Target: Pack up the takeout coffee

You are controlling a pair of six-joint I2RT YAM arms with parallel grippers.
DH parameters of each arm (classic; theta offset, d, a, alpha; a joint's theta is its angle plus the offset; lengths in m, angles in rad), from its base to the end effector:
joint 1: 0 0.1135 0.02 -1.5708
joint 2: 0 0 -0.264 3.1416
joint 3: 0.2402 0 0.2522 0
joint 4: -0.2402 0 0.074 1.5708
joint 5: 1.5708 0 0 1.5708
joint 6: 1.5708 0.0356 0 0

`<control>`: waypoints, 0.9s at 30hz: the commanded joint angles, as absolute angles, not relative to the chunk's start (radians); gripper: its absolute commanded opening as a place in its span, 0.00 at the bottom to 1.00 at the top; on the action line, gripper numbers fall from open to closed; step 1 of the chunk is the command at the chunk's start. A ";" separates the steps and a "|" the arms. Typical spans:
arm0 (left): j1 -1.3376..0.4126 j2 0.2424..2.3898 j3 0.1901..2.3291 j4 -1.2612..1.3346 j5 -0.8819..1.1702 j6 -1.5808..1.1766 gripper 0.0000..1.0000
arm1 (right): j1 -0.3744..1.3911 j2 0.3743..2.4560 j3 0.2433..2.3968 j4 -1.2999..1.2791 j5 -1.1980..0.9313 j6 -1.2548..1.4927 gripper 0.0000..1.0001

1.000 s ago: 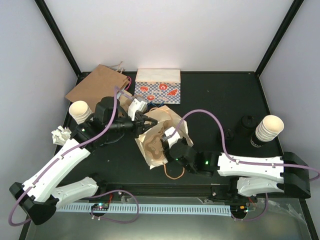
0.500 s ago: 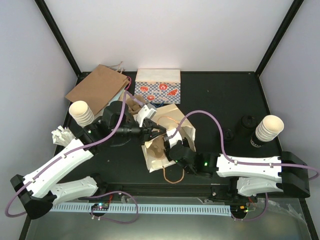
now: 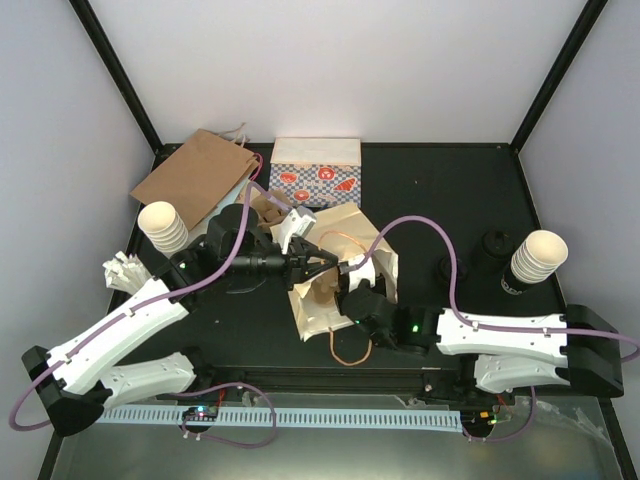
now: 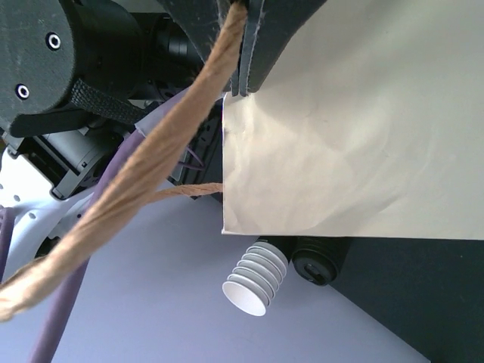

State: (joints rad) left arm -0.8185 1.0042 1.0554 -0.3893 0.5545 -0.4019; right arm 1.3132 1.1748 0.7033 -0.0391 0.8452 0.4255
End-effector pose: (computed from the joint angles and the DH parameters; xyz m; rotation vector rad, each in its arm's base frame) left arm 0.1354 -0.1721 0.3741 0.8303 1.9250 -1.3135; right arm 0.0891 0.2338 0.2515 -0.3538 1.8786 0.2911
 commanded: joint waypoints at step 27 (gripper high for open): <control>-0.905 1.137 1.110 -0.277 0.539 -0.474 0.02 | 1.167 1.124 0.682 -0.178 0.575 0.541 0.19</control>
State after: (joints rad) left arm -0.8894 1.1374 1.1107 -0.3222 0.5095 -0.4568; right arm 1.2083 1.1458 0.6506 -0.1493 0.5705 0.4763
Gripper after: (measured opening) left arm 0.019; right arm 0.186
